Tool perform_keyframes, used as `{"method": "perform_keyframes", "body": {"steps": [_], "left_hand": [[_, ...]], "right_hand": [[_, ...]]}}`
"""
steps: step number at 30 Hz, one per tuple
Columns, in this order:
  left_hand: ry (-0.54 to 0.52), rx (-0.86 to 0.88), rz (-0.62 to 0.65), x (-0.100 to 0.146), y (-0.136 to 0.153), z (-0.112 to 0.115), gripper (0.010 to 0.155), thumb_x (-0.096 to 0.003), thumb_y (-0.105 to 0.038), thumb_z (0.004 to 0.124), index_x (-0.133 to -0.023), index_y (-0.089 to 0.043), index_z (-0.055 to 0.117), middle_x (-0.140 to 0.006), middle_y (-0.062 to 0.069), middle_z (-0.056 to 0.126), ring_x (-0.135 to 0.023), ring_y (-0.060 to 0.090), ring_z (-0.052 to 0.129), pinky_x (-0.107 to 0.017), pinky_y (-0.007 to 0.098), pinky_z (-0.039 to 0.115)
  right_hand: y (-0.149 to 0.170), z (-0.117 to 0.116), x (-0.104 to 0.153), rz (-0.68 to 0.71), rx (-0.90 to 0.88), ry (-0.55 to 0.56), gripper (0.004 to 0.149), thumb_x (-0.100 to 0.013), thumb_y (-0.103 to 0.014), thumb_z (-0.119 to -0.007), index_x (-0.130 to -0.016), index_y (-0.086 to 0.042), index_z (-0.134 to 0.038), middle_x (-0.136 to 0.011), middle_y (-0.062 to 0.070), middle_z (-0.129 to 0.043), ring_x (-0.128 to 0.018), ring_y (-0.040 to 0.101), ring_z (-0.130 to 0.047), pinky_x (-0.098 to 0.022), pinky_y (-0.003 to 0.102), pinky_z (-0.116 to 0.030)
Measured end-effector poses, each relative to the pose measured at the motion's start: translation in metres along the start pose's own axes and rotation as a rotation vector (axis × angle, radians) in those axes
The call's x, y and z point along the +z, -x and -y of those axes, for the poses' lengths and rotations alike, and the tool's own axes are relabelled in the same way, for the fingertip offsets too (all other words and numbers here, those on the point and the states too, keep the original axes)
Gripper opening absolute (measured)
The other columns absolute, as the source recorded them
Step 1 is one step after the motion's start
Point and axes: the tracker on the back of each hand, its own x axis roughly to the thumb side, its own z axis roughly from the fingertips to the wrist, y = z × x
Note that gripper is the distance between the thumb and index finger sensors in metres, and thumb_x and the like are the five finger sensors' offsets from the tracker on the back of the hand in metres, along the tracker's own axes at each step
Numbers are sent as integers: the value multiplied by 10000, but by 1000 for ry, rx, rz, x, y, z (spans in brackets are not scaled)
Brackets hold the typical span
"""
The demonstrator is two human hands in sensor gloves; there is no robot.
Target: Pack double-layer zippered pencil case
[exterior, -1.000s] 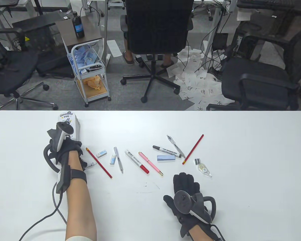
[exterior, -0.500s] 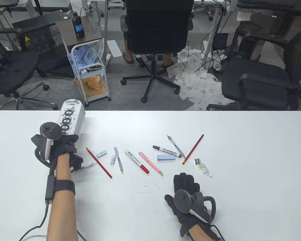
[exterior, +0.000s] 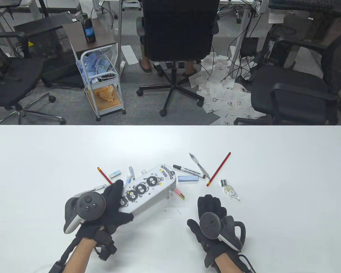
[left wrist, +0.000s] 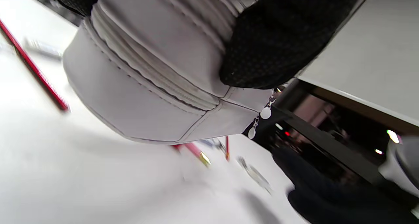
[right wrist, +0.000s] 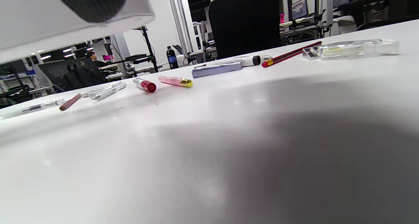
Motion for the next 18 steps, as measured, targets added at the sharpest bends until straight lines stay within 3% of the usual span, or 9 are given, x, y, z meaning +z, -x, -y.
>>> {"method": "perform_keyframes", "body": {"steps": [6, 11, 15, 18], "left_hand": [[118, -65, 2, 9, -8, 39, 1118, -414, -397, 1064, -1149, 89, 376, -1103, 400, 483, -918, 558, 615, -656, 679, 645], [232, -73, 8, 17, -7, 60, 1128, -426, -400, 1049, -1153, 99, 344, -1102, 409, 453, -921, 565, 594, -664, 677, 640], [433, -105, -12, 15, -8, 76, 1129, -501, -382, 974, -1154, 114, 197, -1097, 447, 278, -928, 614, 464, -679, 710, 551], [472, -199, -22, 15, -18, 81, 1118, -555, -415, 894, -1142, 120, 108, -1087, 459, 175, -928, 644, 374, -676, 746, 468]], "right_hand": [[-6, -6, 1, 25, 75, -101, 933, -434, -616, -669, -1090, -99, -254, -1145, 223, -241, -1007, 446, -332, -704, 567, -405], [-12, -16, 1, 28, 161, -186, 886, -456, -607, -680, -1091, -81, -355, -1136, 247, -371, -990, 453, -462, -694, 557, -486], [-14, -26, 0, 9, 116, -237, 814, -466, -581, -701, -1055, -57, -497, -1092, 220, -590, -943, 421, -641, -667, 533, -594], [-19, -30, 4, 18, 158, -186, 832, -460, -573, -715, -1050, -27, -503, -1086, 238, -593, -938, 440, -641, -659, 555, -608]]}}
